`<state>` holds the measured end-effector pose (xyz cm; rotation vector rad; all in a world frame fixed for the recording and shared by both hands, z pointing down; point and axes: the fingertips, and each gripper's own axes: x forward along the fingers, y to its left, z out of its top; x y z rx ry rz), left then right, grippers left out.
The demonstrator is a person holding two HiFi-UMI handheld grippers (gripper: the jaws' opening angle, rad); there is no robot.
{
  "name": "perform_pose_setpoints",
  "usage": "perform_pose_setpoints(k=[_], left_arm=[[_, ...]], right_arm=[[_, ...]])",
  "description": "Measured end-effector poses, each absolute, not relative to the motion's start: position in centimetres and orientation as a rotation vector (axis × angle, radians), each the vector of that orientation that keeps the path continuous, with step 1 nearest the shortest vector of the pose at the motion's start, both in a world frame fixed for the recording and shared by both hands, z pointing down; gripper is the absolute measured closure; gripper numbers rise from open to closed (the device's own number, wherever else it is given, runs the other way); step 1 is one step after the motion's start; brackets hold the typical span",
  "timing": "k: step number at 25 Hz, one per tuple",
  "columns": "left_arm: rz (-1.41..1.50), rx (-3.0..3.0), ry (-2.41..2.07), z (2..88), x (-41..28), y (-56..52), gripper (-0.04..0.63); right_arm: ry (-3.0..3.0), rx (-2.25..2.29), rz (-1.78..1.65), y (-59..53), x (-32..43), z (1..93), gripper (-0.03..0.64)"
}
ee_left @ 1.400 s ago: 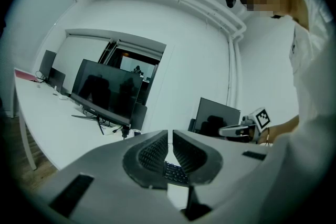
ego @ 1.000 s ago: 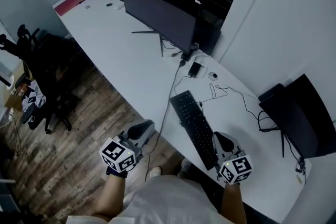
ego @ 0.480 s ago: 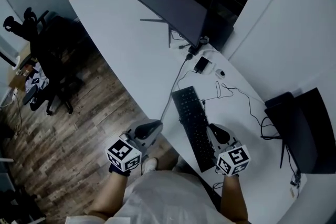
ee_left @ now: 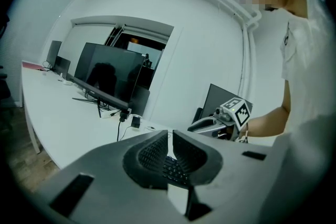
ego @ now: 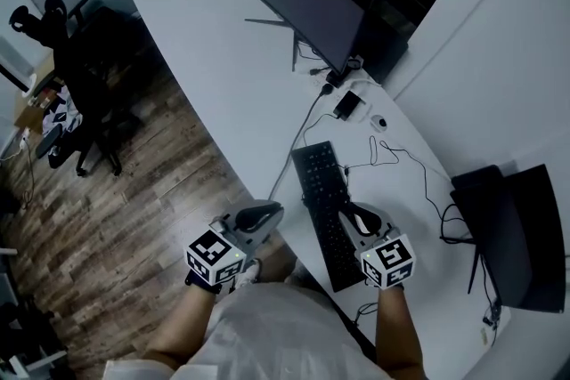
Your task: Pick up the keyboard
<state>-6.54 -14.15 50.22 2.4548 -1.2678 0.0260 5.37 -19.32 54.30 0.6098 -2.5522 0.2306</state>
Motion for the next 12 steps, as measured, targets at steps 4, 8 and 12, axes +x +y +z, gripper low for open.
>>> perform_pose_setpoints(k=[4, 8, 12], left_arm=[[0.037, 2.456, -1.251, 50.7, -6.2, -14.4, 0.568], [0.046, 2.456, -1.238, 51.0, -6.0, -14.5, 0.568], [0.052, 2.457, -1.231, 51.2, -5.9, -14.5, 0.568]], right_arm=[[-2.519, 0.543, 0.166, -19.4, 4.8, 55.1, 0.506], [-2.489, 0.478, 0.113, -19.5, 4.1, 56.0, 0.485], [-2.458, 0.411, 0.064, -19.7, 3.4, 56.9, 0.463]])
